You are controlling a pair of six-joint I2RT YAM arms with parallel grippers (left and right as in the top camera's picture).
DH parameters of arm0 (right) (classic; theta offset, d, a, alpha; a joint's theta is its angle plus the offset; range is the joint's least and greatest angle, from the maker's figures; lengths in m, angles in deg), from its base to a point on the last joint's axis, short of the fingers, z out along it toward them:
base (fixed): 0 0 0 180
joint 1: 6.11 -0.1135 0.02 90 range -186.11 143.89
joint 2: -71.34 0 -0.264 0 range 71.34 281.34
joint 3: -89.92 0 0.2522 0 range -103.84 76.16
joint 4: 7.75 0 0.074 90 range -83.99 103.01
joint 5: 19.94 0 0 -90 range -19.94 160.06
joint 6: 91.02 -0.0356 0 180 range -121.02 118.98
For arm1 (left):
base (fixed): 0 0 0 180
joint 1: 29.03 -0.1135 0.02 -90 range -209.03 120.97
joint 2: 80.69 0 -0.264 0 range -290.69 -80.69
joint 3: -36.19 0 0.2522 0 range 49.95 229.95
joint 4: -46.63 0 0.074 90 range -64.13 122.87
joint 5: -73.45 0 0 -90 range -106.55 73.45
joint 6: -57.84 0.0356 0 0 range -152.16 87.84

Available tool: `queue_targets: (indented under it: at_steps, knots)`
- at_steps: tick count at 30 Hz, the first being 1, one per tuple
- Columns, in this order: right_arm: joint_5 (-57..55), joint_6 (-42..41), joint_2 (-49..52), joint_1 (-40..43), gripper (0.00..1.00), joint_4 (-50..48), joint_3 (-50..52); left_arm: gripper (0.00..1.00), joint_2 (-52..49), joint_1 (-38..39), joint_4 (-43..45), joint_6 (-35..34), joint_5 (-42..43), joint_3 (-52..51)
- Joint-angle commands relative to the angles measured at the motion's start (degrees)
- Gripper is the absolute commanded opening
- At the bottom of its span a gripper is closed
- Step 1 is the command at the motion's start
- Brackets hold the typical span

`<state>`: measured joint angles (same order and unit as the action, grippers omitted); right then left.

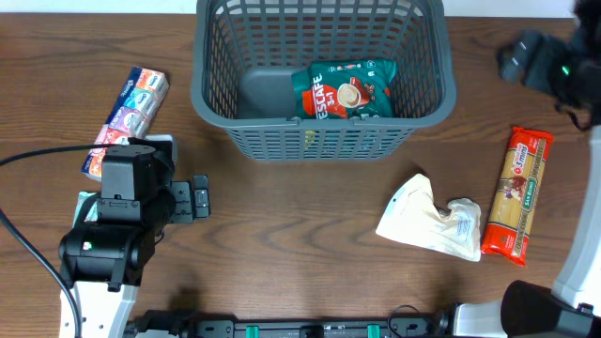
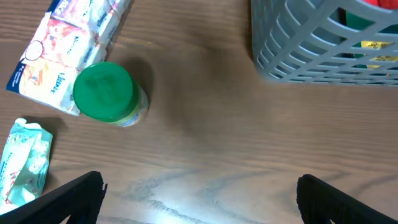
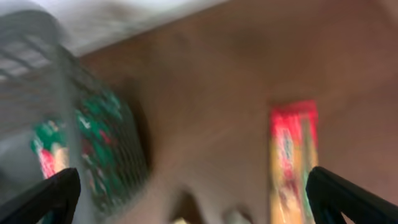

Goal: Pack container
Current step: 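Lift the green coffee bag and drop it into the grey basket, then lower the right gripper onto the white paper pouch and grasp it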

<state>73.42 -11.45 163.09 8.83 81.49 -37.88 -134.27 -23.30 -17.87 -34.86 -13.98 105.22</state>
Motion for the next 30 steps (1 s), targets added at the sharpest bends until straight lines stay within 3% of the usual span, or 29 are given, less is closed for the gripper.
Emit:
queue_targets:
  at_steps: [1,8,13,20,30]
  knots:
    - [-0.15,-1.22,-0.52,3.21,0.99,7.19,-0.76,0.98,0.11,0.07,0.24,0.98,-0.72,1.22]
    - [0.90,14.29,-2.67,4.46,0.99,18.21,-0.76,0.98,0.11,0.07,0.28,2.27,-0.72,1.22]
    - [14.16,24.94,-9.05,4.46,0.99,19.08,-0.76,0.99,0.09,0.07,0.61,3.10,-0.72,1.22]
    - [19.17,27.67,-18.36,3.39,0.99,21.81,1.55,0.98,0.09,0.07,1.53,3.08,-0.70,1.22]
    - [16.09,41.05,-29.07,-5.79,0.99,20.26,28.15,0.98,0.09,0.07,1.64,2.89,-0.70,1.22]
